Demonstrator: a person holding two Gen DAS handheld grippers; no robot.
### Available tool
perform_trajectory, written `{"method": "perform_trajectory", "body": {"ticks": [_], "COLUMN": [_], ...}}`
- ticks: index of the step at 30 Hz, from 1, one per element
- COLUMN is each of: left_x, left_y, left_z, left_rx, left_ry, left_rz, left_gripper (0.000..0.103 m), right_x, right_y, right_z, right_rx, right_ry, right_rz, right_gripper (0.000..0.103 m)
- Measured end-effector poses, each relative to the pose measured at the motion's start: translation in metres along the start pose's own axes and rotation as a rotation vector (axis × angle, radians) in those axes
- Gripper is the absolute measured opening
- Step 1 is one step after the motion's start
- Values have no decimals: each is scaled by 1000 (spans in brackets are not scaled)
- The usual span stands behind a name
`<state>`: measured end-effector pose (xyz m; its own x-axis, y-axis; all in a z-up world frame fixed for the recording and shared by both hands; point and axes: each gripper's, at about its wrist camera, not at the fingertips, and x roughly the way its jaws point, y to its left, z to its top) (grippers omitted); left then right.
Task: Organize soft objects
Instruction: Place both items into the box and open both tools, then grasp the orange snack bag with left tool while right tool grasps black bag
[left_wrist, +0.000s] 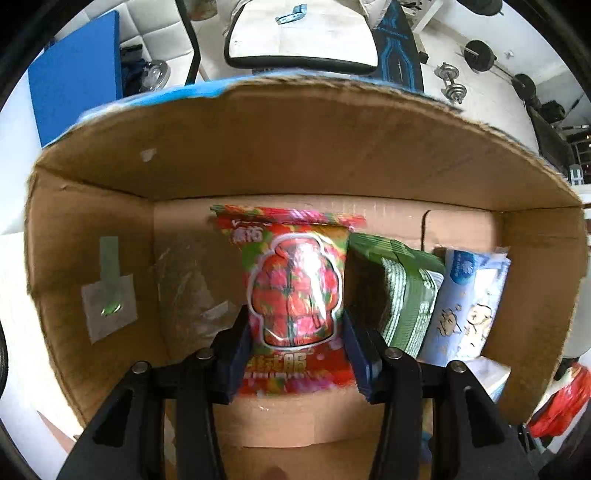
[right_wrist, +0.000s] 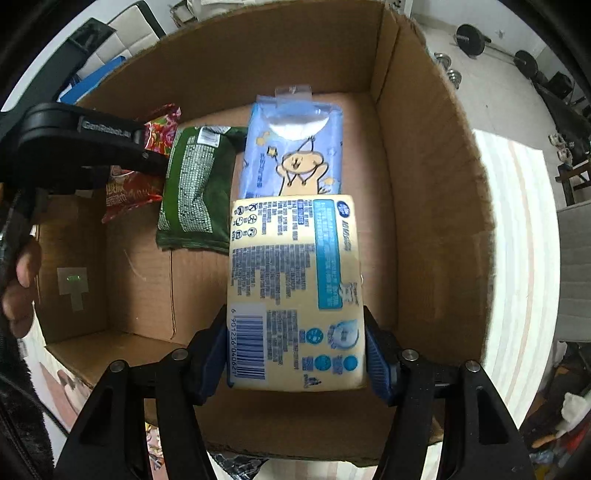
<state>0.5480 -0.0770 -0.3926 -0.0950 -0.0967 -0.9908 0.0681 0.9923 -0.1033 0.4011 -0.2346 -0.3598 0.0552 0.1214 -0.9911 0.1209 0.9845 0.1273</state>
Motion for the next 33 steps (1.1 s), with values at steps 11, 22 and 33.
{"method": "perform_trajectory", "body": {"ticks": [11,22,33], "left_x": [-72,-129,-166], "left_y": [2,0,30], "left_z": [-51,-132,-219], "left_rx": [35,76,11], "left_ry": [-155,-310,-409], "left_rz": [48,60,51], "left_gripper": [97,99,99], "right_x": [-39,-94,-131], "right_y": [9,19,22], "right_z": [-8,-30,-89], "right_rx": [-1,-27,-16], "right_ry": [-57,-135,-174], "right_rz": [-9,-10,103], "right_gripper": [103,103,103]}}
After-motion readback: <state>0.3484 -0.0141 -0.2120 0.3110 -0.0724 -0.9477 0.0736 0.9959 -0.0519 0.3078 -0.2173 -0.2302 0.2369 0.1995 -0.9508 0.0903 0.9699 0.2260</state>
